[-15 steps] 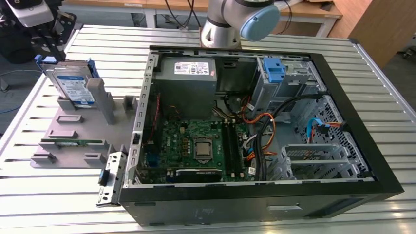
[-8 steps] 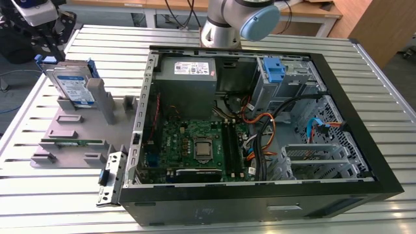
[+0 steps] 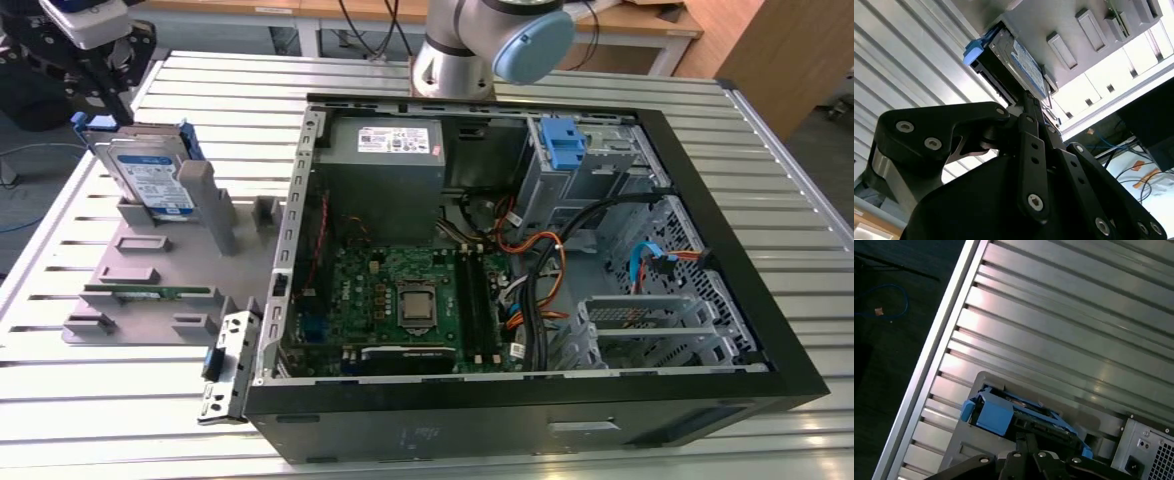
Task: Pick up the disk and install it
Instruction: 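Pick up the disk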
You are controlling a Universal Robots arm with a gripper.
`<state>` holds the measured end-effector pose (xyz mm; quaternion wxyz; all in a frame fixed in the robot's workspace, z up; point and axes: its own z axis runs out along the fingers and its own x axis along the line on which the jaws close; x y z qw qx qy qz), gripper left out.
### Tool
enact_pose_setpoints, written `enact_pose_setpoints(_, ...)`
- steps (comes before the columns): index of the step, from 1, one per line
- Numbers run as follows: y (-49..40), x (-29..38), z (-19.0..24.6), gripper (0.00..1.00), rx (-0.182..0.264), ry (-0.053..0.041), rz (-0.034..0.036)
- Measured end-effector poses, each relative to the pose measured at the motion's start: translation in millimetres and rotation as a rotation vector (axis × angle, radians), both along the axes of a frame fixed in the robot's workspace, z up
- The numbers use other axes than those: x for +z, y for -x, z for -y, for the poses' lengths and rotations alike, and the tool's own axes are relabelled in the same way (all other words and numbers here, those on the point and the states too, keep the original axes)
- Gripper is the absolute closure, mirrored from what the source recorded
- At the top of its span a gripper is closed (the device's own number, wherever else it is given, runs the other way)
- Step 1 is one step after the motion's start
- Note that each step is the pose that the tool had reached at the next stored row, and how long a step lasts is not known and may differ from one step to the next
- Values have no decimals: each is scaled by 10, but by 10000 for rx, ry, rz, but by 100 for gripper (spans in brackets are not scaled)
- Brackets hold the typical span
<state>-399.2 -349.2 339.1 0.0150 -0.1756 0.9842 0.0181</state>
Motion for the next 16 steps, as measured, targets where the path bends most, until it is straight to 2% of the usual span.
enact_pose_setpoints(16,0,0,0,89,2835,0,3)
